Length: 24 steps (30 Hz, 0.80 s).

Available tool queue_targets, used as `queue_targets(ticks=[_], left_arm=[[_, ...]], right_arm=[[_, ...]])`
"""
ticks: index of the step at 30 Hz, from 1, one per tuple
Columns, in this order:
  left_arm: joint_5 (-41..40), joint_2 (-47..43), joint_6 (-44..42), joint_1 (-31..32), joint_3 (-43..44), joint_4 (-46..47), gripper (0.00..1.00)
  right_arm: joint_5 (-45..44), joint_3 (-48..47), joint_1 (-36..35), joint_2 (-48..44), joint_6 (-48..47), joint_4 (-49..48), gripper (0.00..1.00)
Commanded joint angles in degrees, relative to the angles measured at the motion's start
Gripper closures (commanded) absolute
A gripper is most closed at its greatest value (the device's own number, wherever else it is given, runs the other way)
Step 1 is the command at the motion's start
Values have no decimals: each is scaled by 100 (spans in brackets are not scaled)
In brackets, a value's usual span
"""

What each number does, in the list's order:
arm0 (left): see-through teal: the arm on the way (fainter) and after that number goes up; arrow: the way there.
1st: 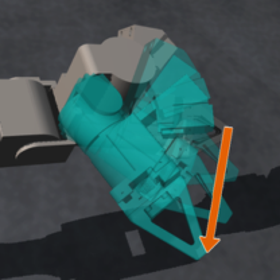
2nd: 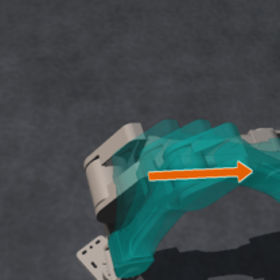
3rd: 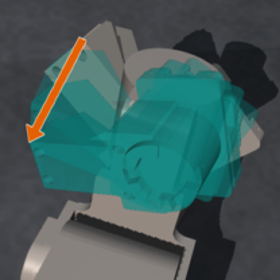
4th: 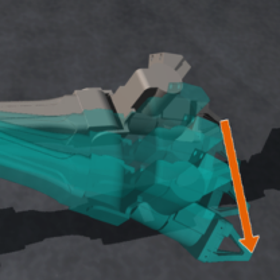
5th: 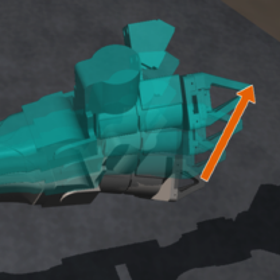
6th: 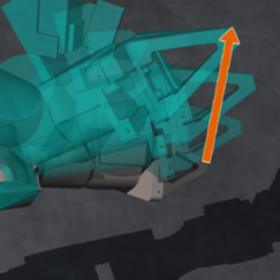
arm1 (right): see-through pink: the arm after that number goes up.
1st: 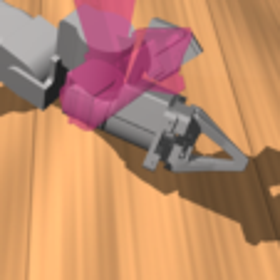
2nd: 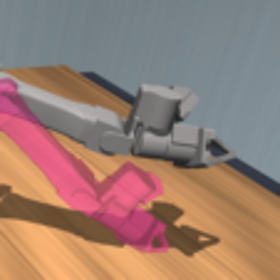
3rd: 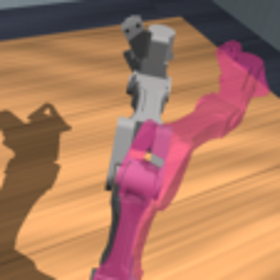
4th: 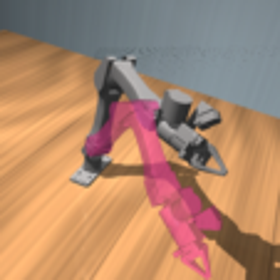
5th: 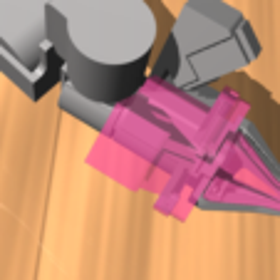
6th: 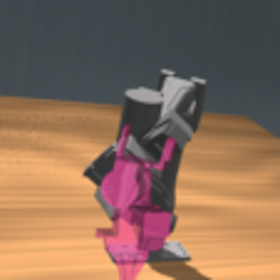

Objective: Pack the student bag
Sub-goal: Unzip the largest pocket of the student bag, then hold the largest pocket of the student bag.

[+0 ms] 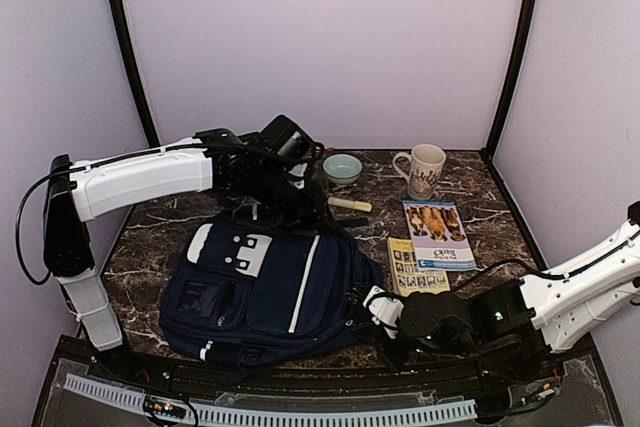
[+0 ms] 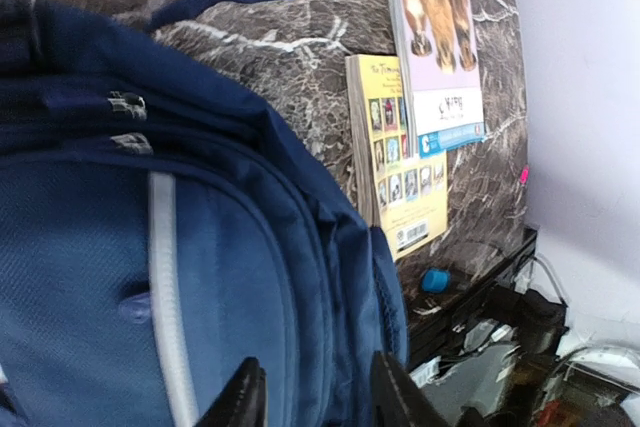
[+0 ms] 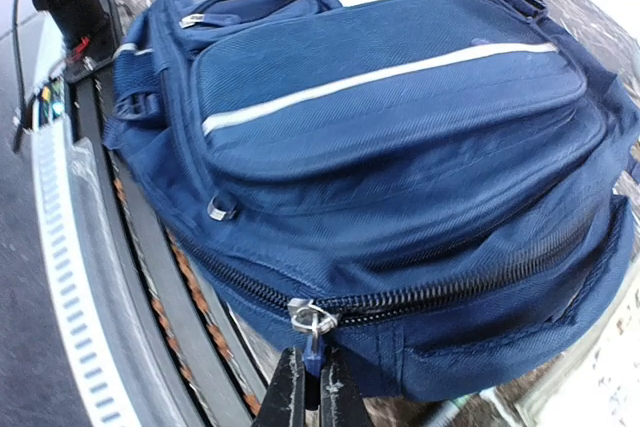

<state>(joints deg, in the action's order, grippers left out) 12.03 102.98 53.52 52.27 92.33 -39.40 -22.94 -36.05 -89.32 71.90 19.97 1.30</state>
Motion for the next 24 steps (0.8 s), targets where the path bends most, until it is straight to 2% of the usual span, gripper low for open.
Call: queue_targets(ticks=[1, 5, 12, 17, 24], left_arm=[[57, -296, -477, 86, -25, 6, 47], [190, 27, -840, 306, 350, -330, 43], [320, 736, -1466, 819, 1072, -906, 47], [466, 1012, -1515, 983, 1063, -956, 54], [627, 1311, -1523, 1095, 1093, -943, 54]], right_arm=[[-310, 224, -86, -361, -88, -44, 100], [-328, 337, -86, -430, -89, -74, 100], [-384, 351, -86, -353, 19, -130, 100], [-415, 290, -85, -300, 36, -133, 100], [-433, 179, -86, -158, 12, -82, 100]])
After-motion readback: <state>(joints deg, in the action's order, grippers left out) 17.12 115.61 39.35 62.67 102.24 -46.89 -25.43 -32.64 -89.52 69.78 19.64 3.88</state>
